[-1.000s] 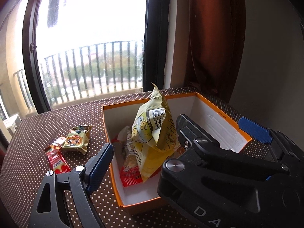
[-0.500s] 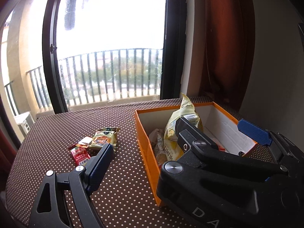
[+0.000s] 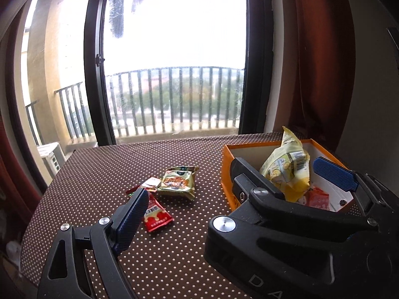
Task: Organize snacks
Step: 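Move both tools back toward the remaining snacks on the table, then grasp the red stick packet with the left tool while the right tool grasps the green-yellow packet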
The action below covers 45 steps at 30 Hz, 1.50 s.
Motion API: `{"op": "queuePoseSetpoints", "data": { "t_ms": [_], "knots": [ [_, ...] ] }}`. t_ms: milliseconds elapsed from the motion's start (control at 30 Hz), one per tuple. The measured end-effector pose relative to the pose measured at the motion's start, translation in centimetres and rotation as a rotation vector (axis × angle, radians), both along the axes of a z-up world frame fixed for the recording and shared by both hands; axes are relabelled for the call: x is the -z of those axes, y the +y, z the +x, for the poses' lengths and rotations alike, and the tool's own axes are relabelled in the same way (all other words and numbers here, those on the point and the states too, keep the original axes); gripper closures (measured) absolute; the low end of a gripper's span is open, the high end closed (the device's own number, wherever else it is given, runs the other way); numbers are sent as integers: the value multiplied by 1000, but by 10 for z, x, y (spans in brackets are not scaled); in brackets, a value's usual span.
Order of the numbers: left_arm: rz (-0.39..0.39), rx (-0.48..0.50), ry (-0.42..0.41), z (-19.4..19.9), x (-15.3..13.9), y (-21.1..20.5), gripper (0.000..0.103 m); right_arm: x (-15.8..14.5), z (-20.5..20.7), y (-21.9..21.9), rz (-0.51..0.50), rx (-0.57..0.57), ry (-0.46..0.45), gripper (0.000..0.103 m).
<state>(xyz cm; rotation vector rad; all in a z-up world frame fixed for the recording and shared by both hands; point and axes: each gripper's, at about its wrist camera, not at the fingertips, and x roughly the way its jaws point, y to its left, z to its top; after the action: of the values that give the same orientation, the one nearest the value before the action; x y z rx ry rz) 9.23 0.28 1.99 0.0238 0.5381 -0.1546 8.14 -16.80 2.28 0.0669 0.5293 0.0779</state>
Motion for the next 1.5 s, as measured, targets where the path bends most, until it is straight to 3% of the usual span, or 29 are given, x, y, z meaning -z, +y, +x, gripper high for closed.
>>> {"op": "queuePoseSetpoints", "data": {
  "t_ms": [500,767,1167,1300,1500],
  "knots": [
    [19,-133,78,43,34,46,14,33,41,45,15,-79,59,3],
    [-19,-216,147,83,60,66,10,55,74,61,13,-92,83,3],
    [-14,-280,242,153,88,70,8,89,147,72,57,-70,165,3],
    [-41,-293,291,165,103,73,8,102,165,70,68,-57,191,3],
    [-8,-295,333,180,125,69,8,126,178,68,49,-59,264,3]
  ]
}}
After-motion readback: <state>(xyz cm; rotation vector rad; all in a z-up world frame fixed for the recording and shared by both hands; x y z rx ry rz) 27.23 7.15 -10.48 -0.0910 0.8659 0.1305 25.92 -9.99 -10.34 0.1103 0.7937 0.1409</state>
